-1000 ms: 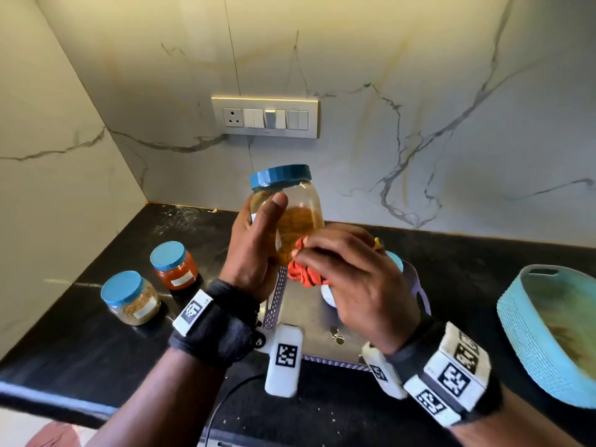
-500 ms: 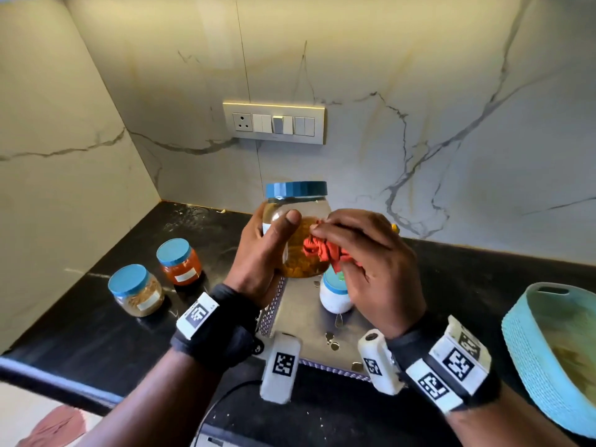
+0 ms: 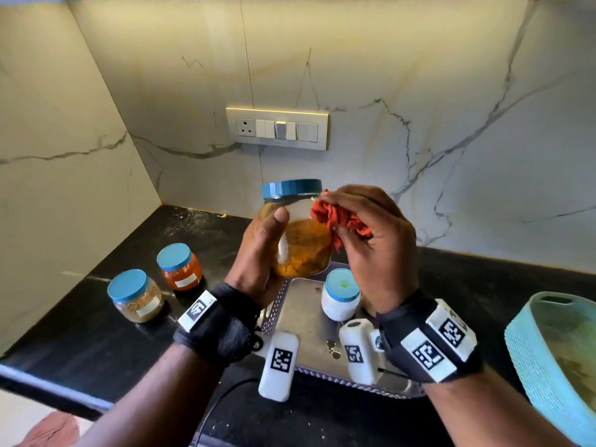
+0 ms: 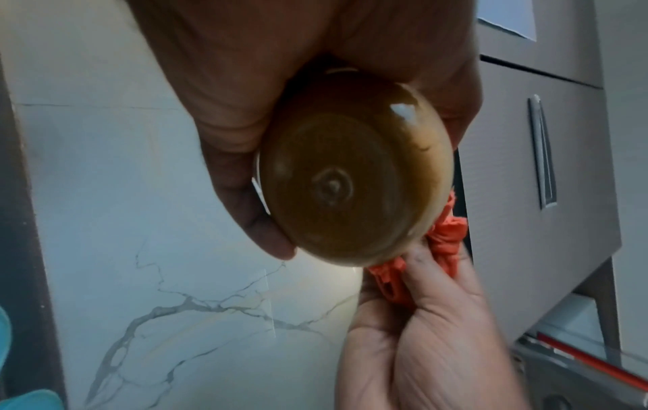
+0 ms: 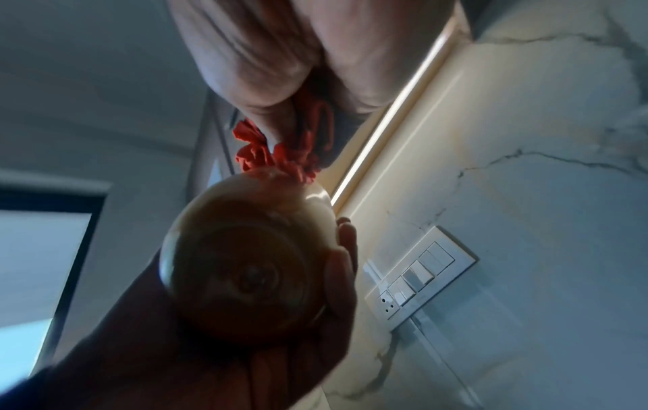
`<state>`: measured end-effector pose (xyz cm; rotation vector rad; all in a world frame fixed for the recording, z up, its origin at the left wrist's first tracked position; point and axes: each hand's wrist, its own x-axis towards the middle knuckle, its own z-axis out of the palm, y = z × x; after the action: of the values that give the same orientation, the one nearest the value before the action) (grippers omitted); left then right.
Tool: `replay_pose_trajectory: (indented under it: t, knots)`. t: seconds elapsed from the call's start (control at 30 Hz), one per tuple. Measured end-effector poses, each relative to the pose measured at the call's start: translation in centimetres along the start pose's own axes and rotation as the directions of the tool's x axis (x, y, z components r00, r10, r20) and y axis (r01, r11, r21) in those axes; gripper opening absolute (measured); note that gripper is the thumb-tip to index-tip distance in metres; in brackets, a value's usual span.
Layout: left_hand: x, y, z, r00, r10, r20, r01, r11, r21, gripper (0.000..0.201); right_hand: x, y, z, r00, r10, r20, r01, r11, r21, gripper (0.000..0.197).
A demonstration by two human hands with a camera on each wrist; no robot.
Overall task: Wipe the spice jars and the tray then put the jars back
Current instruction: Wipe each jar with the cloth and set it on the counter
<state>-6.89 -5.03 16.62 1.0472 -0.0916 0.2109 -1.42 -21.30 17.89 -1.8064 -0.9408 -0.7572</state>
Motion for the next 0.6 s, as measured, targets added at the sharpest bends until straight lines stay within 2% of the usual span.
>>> replay_pose_trajectory:
  t: [0.07, 0.2, 0.27, 0.43, 0.5, 0.6]
  knots:
    - [0.4, 0.5, 0.0, 1.0, 0.0, 0.008, 0.0, 1.0, -0.026, 0.103, 0.2, -0.2, 0.3, 1.0, 0.021, -0.016, -0.021, 1.0, 0.008, 0.035]
    - [0.8, 1.4, -1.1, 1.0, -0.006, -0.007, 0.005, 0.999, -0.048, 0.092, -3.4, -2.1, 0.1, 0.985, -0.12, 0.126, 0.126, 0.991, -0.034, 0.034]
    - [0.7, 1.4, -1.5, 1.0, -0.001, 0.013, 0.002, 0.999, -0.041, 0.089, -3.4, -2.0, 0.2, 0.977, -0.147, 0.151, 0.157, 0.986, -0.055, 0.034]
    - [0.7, 0.8, -1.6, 0.999, -0.01, 0.042, 0.012, 0.999, -0.052, 0.095, 1.4, -0.2, 1.3, 1.0, -0.025, 0.017, 0.025, 1.0, 0.009, 0.034]
    - [0.8, 0.9, -1.9, 0.998, -0.022, 0.057, 0.026, 0.997, -0.078, 0.095, 1.3, -0.4, 1.5, 0.999, -0.026, 0.038, 0.024, 0.999, 0.038, 0.033]
    - [0.7, 1.0, -2.7, 0.997, -0.068, 0.049, 0.074, 0.986, -0.148, 0.092, -1.6, -1.4, 1.4, 0.992, -0.063, 0.107, 0.06, 0.998, 0.029, 0.036]
